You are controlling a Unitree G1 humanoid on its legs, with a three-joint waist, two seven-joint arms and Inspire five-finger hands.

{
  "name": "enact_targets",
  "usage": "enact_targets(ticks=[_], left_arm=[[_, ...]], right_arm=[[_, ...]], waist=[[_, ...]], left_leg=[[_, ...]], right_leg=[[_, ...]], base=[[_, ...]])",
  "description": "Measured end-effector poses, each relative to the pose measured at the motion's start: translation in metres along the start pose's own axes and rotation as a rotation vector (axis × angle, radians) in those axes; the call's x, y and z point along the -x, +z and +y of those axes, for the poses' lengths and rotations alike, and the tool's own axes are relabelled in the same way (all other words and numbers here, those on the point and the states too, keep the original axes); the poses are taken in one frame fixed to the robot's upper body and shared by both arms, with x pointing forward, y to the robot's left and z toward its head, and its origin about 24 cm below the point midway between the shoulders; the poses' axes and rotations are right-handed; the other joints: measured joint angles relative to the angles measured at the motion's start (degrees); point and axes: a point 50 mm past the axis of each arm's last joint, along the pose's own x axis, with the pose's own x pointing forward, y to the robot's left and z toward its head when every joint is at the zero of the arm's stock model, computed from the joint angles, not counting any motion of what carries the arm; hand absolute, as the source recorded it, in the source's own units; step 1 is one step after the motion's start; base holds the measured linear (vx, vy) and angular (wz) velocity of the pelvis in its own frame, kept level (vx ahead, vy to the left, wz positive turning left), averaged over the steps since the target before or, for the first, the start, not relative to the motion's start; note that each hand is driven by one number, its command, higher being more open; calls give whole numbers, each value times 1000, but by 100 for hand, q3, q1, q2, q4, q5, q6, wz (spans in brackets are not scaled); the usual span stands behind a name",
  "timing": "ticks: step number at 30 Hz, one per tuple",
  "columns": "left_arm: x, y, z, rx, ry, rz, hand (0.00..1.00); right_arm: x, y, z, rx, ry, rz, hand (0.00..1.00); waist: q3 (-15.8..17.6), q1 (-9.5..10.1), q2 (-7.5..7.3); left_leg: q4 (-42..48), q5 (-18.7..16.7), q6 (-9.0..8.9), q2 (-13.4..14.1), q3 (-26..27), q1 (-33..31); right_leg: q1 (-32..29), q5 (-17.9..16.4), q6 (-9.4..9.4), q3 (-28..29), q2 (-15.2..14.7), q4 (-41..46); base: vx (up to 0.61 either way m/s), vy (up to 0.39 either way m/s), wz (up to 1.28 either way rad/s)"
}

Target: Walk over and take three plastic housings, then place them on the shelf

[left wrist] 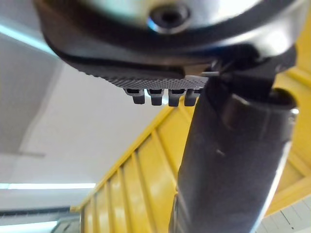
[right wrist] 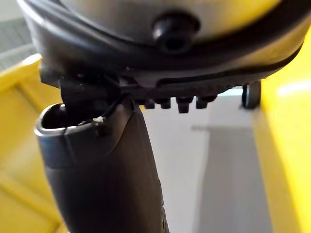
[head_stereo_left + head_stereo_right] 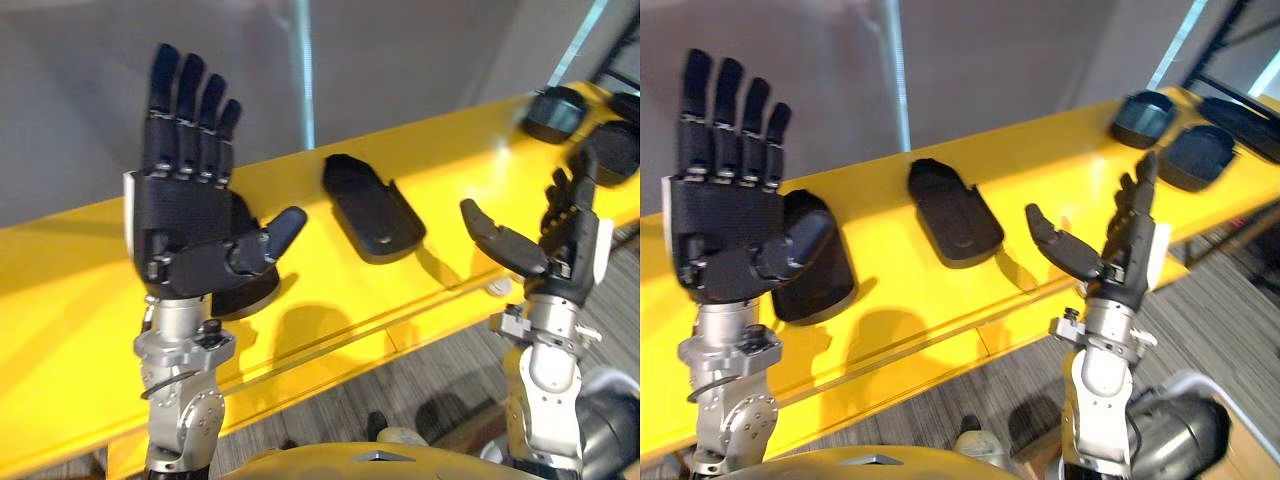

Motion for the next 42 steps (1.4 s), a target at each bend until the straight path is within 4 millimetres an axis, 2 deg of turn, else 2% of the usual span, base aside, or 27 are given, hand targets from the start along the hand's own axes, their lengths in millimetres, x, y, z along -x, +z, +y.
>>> enact_targets(ticks=[5, 7, 9, 10, 11, 12, 13, 15, 17, 20, 21, 22, 23, 24, 26, 27, 29, 31, 32, 34, 35, 36, 37, 38, 39, 41, 42], left_arm=[[-5, -17, 4, 18, 65, 60, 100], [-6, -20, 8, 12, 116, 63, 100], [-3, -16, 16, -27, 238, 54, 100], [-1, -15, 18, -40, 273, 54, 100], [8, -11, 21, -64, 331, 66, 100], [15, -8, 21, -67, 354, 72, 100], [15, -8, 20, -59, 346, 68, 100], [12, -4, 16, -39, 288, 46, 100], [12, -1, 14, 26, 224, 27, 100], [21, 0, 16, 58, 257, 43, 100], [25, 0, 18, 49, 270, 60, 100], [29, 0, 19, 40, 278, 73, 100], [30, 1, 20, 26, 277, 84, 100], [29, 2, 21, 18, 267, 82, 100], [26, 7, 27, -12, 238, 65, 100], [27, 10, 31, -9, 236, 53, 100], [26, 13, 33, -11, 235, 36, 100], [26, 16, 36, -18, 244, 23, 100], [28, 15, 38, 8, 270, 22, 100], [35, 15, 41, 69, 335, 14, 100], [39, 16, 44, 80, 366, 10, 100], [44, 17, 45, 83, 399, 6, 100], [48, 15, 45, 102, 459, -17, 100], [48, 13, 44, 119, 480, -24, 100], [47, 9, 41, 148, 507, -33, 100], [45, 6, 38, 176, 512, -38, 100], [45, 5, 37, 179, 511, -39, 100]], right_arm=[[15, 0, -33, 12, -104, 49, 100], [18, -1, -39, -6, -132, 60, 100], [15, 1, -29, -58, -92, 36, 100], [13, 2, -25, -79, -68, 27, 100], [10, 1, -13, -122, -14, 25, 100], [10, 1, -3, -146, 17, 30, 100], [12, 0, 0, -156, 16, 40, 100], [18, -7, 6, -180, -10, 101, 100], [34, -17, 10, -199, -31, 202, 100], [48, -22, 15, -241, -23, 264, 100], [49, -22, 15, -289, -24, 276, 100], [47, -22, 17, -327, -24, 270, 100], [43, -20, 18, -361, -23, 245, 100], [39, -18, 21, -370, -15, 226, 100], [17, -14, 37, -389, 40, 138, 100], [3, -17, 48, -356, 67, 113, 100], [-6, -24, 63, -321, 90, 120, 100], [-2, -31, 76, -316, 107, 157, 100], [3, -34, 82, -333, 103, 183, 100], [16, -40, 82, -336, 78, 236, 100], [29, -46, 78, -294, 73, 285, 100], [36, -51, 72, -245, 82, 316, 100], [37, -54, 60, -188, 100, 331, 100], [36, -55, 56, -169, 106, 334, 100], [33, -58, 46, -128, 100, 339, 100], [37, -59, 27, -72, 51, 364, 100], [38, -56, 23, -61, 34, 358, 100]], waist=[[33, -472, 100], [60, -492, 160], [218, -294, 293], [283, -170, 362], [293, -27, 591], [259, -20, 779], [266, -22, 803], [328, 4, 724], [490, 151, 475], [576, 166, 242], [638, 193, 157], [675, 203, 136], [679, 282, 162], [678, 343, 179], [682, 478, 178], [681, 491, 205], [639, 663, 278], [611, 846, 236], [600, 914, 195], [562, 915, 114], [472, 896, -54], [394, 840, -146], [371, 751, -7], [404, 652, 105], [467, 467, 243], [492, 294, 205], [484, 306, 209]], left_leg=[[283, -293, -103, 159, 761, 72], [661, -474, -10, 193, 584, 5], [1640, -961, 379, 227, -1115, -330], [1767, -1097, 352, 179, -1626, -328], [1876, -1307, 200, 162, -2329, -281], [1872, -1443, 53, 164, -2655, -269], [1839, -1463, 73, 159, -2672, -272], [1726, -1469, 73, 24, -2681, -286], [1697, -1384, 128, -110, -2708, -194], [1714, -1361, 167, -148, -2557, -153], [1738, -1345, 198, -166, -2426, -132], [1742, -1327, 228, -162, -2323, -129], [1742, -1303, 271, -100, -2177, -149], [1750, -1284, 302, -42, -2080, -188], [1877, -1268, 301, 122, -1865, -250], [2043, -1268, 298, 280, -1840, -266], [2229, -1269, 266, 562, -1822, -355], [2233, -1225, 12, 823, -1844, -407], [2236, -1201, -219, 1011, -1854, -439], [2244, -1161, -566, 1302, -1859, -433], [2235, -1103, -770, 1434, -1885, -444], [2220, -1050, -903, 1539, -1952, -481], [2158, -920, -1010, 1842, -2105, -613], [2121, -827, -1002, 1952, -2169, -657], [2119, -591, -865, 2072, -2265, -756], [2245, 7, -428, 2065, -2272, -904], [2219, -53, -537, 2025, -2285, -901]], right_leg=[[-183, 159, 1, 727, 191, -107], [-266, 193, -22, 1087, 309, -83], [-360, 184, -72, 1809, 500, 37], [-356, 168, -69, 2010, 561, 40], [-380, 211, -60, 2334, 758, 49], [-482, 227, -36, 2449, 866, 138], [-541, 209, -12, 2458, 883, 218], [-733, 154, 90, 2449, 821, 497], [-758, 174, 148, 2449, 752, 649], [-754, 244, 244, 2427, 667, 633], [-750, 233, 190, 2261, 541, 575], [-816, 71, -14, 1774, 422, 609], [-945, -177, -360, 1248, 313, 715], [-1053, -217, -419, 1096, 263, 859], [-1442, -360, -613, 333, -19, 2399], [-1416, -671, -660, 52, -279, 3303], [-1306, -938, -573, 63, -635, 4205], [-1149, -903, -516, 137, -1014, 4301], [-1077, -835, -412, 218, -1164, 4138], [-847, -643, -48, 258, -1230, 3508], [-649, -461, 495, 122, -1219, 2824], [-474, -957, 848, -88, -1133, 2602], [-434, -1456, 822, -340, -841, 2409], [-434, -1549, 759, -412, -716, 2381], [-428, -1587, 683, -501, -569, 2398], [-313, -1617, 484, -537, -536, 2340], [-294, -1593, 420, -511, -551, 2283]], base=[[-22, -18, -87], [-10, -59, -102], [-3, -83, -159], [-51, 68, -193], [-62, 138, -166], [-54, 135, -126], [-52, 93, -34], [-73, 71, 9], [-96, 63, -1], [-126, 37, -23], [-174, 33, -40], [-208, 43, -60], [-172, 24, -58], [-109, 5, -65], [-58, -58, -43], [-23, -91, -17], [-11, -153, -16], [15, -309, -22], [43, -478, -27], [55, -511, -26], [63, -450, -20], [95, -682, -35], [76, -559, -24], [66, -626, -7], [22, -375, 21], [10, -365, 8], [-1, -290, -37]])
